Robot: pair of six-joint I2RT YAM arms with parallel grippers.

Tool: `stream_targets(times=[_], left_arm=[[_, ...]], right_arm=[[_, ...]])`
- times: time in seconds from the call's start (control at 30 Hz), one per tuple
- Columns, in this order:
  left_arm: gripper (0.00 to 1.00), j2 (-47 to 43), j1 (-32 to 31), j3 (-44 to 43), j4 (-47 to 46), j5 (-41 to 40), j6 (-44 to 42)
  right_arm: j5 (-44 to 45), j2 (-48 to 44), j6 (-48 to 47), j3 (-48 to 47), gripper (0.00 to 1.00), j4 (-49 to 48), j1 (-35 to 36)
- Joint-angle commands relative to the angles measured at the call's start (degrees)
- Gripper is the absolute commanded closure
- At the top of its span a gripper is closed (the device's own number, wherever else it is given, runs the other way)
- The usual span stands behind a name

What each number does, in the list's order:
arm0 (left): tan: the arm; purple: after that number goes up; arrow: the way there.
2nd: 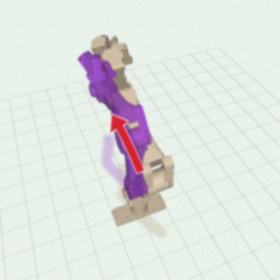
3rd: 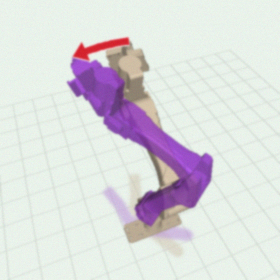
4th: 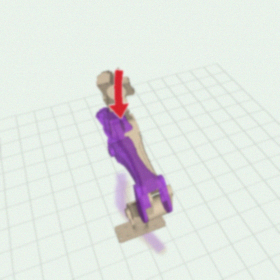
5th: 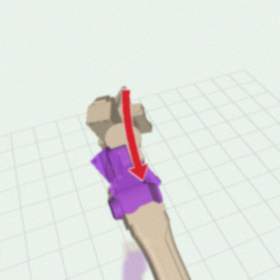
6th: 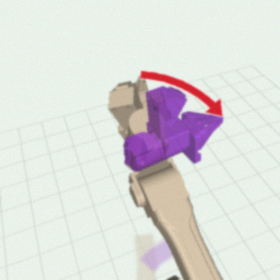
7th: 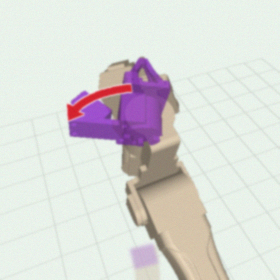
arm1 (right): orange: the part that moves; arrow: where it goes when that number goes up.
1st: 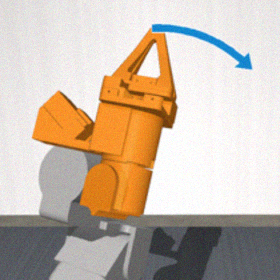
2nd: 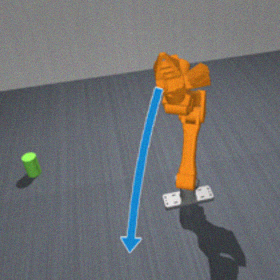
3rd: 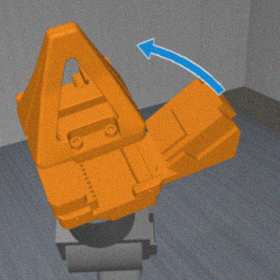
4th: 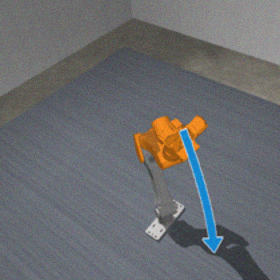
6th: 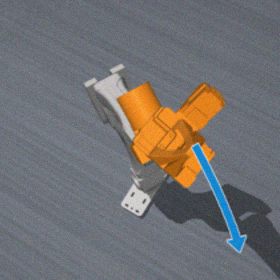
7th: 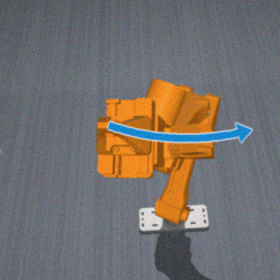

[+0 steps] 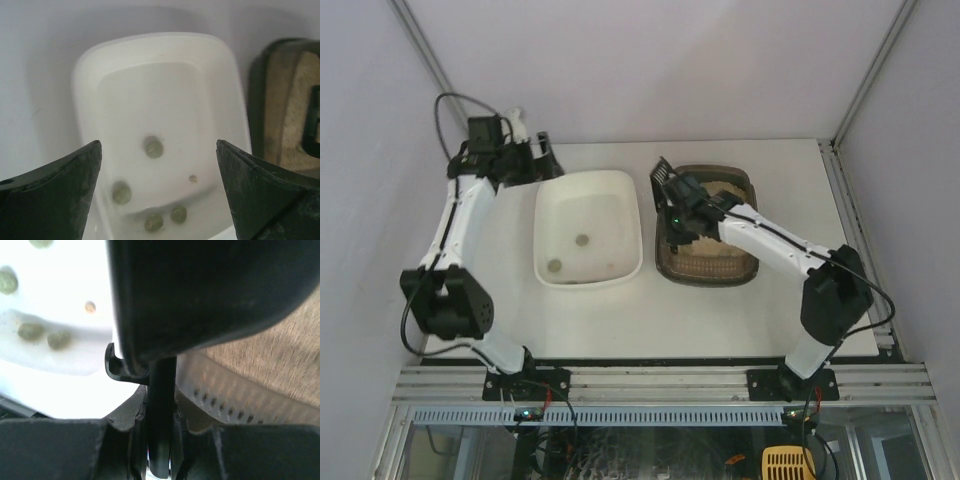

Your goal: Clean the litter box

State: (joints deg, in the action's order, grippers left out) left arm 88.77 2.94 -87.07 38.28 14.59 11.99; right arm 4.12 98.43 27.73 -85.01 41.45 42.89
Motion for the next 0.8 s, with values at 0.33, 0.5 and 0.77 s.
stream_targets(times=[0.33, 0.5, 0.77], left_arm=[[0.0, 41.53, -21.56, -46.0, -3.66, 15.85, -5.5], [0.0, 46.78, -24.77, -45.58, -17.7, 16.7, 2.24], [0.0, 44.01, -27.29, -37.88, -15.6, 11.27, 9.37]], right_arm=[[-30.96, -16.92, 32.78, 16.24, 1.0, 0.85, -15.47], [-27.85, -17.56, 30.19, 15.06, 1.0, 3.85, -20.03], [-36.68, -10.95, 13.28, 11.96, 1.0, 18.08, -25.7]])
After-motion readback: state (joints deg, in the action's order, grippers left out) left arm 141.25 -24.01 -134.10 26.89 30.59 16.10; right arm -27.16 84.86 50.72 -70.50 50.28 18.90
